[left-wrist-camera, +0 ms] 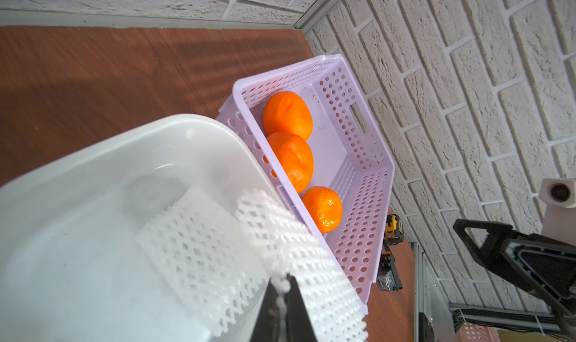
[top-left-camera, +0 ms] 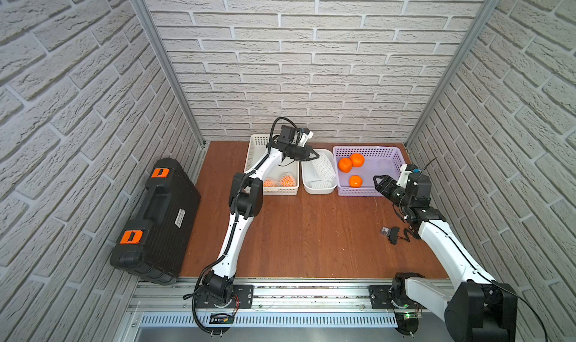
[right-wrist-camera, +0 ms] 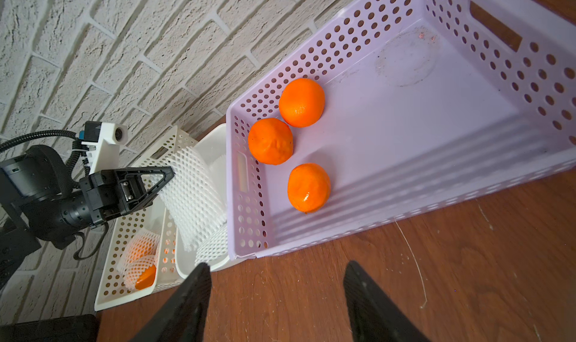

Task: Remove foam nets from oranges
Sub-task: Place the foam net into the storage box.

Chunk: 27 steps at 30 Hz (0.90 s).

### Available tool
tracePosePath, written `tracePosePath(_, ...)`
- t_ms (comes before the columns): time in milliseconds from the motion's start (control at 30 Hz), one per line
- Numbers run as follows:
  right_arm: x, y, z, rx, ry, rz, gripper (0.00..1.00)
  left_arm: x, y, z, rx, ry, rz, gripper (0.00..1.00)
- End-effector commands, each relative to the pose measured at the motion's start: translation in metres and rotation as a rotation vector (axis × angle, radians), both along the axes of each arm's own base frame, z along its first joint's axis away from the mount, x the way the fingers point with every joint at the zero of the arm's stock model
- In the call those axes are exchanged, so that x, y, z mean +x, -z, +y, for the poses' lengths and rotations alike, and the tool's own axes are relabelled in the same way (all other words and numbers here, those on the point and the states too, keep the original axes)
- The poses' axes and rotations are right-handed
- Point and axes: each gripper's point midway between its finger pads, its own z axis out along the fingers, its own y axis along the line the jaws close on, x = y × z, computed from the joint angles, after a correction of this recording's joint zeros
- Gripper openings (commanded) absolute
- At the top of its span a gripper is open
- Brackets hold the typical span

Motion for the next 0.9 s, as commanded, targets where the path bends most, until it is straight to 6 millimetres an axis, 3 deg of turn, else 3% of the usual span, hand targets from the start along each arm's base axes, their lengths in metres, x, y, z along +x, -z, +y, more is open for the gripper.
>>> tracePosePath(0, -0.002, 0.003, 0.006, -0.012, -0.029, -0.001, 0.69, -0.001, -0.006, 0.008, 0.010, 0.021, -0.012, 0.01)
tracePosePath(67, -0.003, 0.003, 0.006, -0.011, -0.030, 0.002, 0.69, -0.001, 0.001, 0.016, 0.092, 0.011, -0.036, 0.02)
tracePosePath(267, -0.002, 0.000, 0.008, -0.012, -0.034, 0.000, 0.69, -0.001, 0.039, 0.016, 0.251, 0.002, -0.029, 0.06)
tracePosePath(367, -0.002, -0.002, 0.010, -0.008, -0.035, -0.002, 0.68, 0.005, 0.058, 0.019, 0.370, -0.042, -0.073, 0.20)
tracePosePath(533, -0.003, -0.002, 0.012, -0.015, -0.038, 0.002, 0.68, 0.017, 0.070, 0.028, 0.535, -0.109, -0.174, 0.45)
tracePosePath(667, -0.003, -0.005, 0.014, -0.012, -0.043, -0.005, 0.68, 0.029, 0.064, 0.029, 0.615, -0.181, -0.260, 0.78)
tracePosePath(867, -0.006, -0.010, 0.014, -0.024, -0.043, -0.010, 0.68, 0.031, 0.018, 0.008, 0.634, -0.234, -0.435, 0.92)
